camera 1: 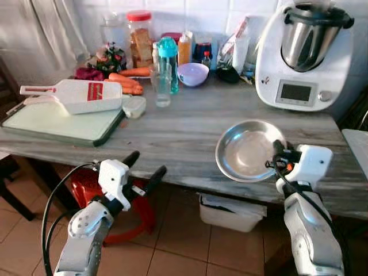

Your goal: Setting the table

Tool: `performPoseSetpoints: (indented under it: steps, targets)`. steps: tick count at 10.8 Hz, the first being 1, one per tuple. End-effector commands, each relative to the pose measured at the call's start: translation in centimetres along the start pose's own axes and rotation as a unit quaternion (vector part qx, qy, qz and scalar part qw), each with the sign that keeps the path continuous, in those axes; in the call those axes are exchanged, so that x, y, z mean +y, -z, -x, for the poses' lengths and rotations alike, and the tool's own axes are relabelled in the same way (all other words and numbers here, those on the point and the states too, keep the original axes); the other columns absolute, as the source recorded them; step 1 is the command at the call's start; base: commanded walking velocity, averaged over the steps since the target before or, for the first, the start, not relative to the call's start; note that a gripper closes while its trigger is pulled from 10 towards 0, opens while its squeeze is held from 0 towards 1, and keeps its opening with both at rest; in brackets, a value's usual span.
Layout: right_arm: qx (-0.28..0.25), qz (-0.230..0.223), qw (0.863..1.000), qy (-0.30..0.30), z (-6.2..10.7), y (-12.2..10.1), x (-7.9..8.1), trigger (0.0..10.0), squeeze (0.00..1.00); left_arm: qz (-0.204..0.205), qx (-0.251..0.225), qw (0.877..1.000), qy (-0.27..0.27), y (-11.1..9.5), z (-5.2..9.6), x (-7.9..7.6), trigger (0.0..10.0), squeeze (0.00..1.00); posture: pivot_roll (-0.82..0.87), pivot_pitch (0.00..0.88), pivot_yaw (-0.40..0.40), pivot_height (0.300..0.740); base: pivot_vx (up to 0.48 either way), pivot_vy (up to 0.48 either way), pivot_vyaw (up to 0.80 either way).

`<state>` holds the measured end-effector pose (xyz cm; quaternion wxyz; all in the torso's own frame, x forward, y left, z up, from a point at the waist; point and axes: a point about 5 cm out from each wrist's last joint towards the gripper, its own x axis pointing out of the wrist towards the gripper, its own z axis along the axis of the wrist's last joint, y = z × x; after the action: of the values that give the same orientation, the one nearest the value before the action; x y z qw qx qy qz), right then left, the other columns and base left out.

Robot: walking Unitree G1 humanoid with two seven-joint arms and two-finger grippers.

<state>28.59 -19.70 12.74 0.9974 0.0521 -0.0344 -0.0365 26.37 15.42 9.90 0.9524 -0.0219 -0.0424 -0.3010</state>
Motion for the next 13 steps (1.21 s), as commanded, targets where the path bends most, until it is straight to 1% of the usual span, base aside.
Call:
performPoseSetpoints:
  steps: [1,2,3,6,8,10,13]
  targets:
    - [0.009,-0.008,1.0,0.0,-0.8,0.0,-0.2,10.0,0.0,0.003,-0.002,1.0,0.022,-0.3,-0.2,-0.4,10.0,0.0,-0.02,0.0,0.015,0.74,0.0,0.0,0.0]
    - [0.025,-0.011,1.0,-0.006,-1.9,0.5,0.1,10.0,0.0,0.0,0.0,0.999,0.035,-0.3,-0.4,-0.8,10.0,0.0,-0.02,0.0,0.022,0.74,0.0,0.0,0.0]
    - [0.04,-0.01,0.999,-0.02,-3.3,1.1,1.1,10.0,0.0,0.002,0.001,0.999,0.038,-0.4,-0.5,-0.9,10.0,0.0,-0.02,0.0,0.024,0.74,0.0,0.0,0.0]
    - [0.053,-0.033,0.997,-0.034,-5.5,1.4,3.0,10.0,0.0,0.005,0.003,0.999,0.045,-0.4,-0.5,-1.2,10.0,0.0,0.0,0.0,0.019,0.74,0.0,0.0,0.0]
    - [0.082,-0.033,0.996,-0.032,-6.2,2.4,3.9,10.0,0.0,0.008,0.01,0.999,0.053,-0.2,-0.4,-1.5,10.0,0.0,0.0,0.0,0.018,0.74,0.0,0.0,0.0]
    - [0.104,-0.057,0.992,-0.045,-6.2,3.4,5.1,10.0,0.0,0.009,0.011,0.998,0.054,-0.3,-0.6,-1.6,10.0,0.0,0.0,0.0,0.018,0.74,0.0,0.0,0.0]
    - [0.117,-0.062,0.991,-0.037,-6.2,4.0,5.4,10.0,0.0,0.013,0.015,0.998,0.065,-0.2,-0.6,-1.9,10.0,0.0,0.0,0.0,0.019,0.74,0.0,0.0,0.0]
